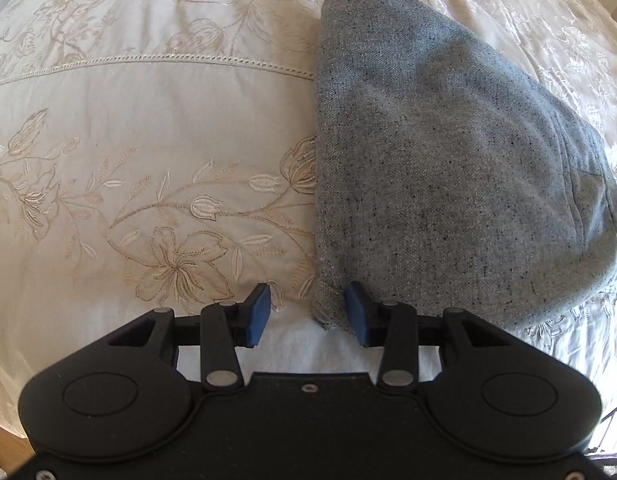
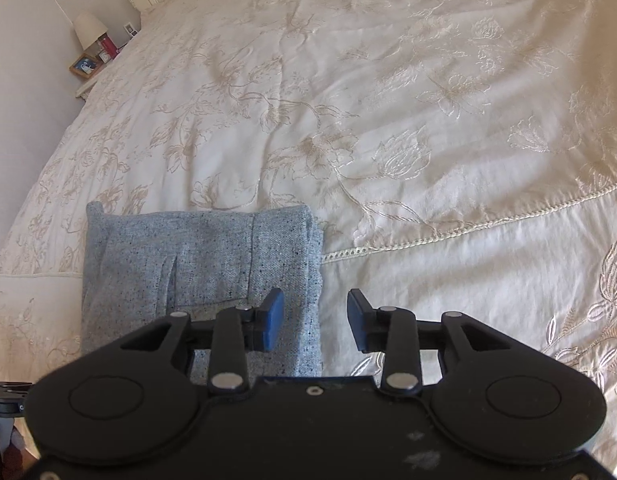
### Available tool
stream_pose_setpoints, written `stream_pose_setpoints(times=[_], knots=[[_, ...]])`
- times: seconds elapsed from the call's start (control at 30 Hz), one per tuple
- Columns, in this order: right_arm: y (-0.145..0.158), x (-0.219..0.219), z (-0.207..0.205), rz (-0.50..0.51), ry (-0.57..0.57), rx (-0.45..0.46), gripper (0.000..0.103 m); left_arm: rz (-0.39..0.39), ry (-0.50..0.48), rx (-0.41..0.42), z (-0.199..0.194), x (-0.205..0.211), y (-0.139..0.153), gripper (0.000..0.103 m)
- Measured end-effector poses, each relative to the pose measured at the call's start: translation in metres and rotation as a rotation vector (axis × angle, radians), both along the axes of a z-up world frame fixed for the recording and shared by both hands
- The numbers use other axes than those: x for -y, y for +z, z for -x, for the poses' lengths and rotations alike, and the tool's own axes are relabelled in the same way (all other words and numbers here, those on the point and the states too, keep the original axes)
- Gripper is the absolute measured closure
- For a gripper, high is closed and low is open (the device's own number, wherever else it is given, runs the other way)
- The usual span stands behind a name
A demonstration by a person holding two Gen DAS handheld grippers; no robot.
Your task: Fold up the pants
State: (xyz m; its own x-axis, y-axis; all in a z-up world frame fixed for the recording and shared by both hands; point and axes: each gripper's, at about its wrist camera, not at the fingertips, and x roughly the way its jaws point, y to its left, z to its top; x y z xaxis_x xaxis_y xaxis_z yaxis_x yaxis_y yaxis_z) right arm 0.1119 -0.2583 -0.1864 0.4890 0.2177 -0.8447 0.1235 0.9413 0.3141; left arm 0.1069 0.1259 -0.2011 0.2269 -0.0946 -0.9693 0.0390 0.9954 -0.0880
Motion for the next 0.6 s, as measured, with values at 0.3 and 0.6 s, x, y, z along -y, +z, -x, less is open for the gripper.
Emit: stream_pose_setpoints(times=[0.3, 0.6], knots=[[-0.052, -0.005, -0.029, -0.147, 0.047, -0.108, 0.059, -0.020, 0.024, 0.026, 0.012, 0.006, 0.014, 0.054], [-0.075, 0.006, -0.027, -0.303, 0.012, -0.119, 0.046, 0.172, 0.053, 0.175, -0.009, 0.002, 0.058, 0.047]])
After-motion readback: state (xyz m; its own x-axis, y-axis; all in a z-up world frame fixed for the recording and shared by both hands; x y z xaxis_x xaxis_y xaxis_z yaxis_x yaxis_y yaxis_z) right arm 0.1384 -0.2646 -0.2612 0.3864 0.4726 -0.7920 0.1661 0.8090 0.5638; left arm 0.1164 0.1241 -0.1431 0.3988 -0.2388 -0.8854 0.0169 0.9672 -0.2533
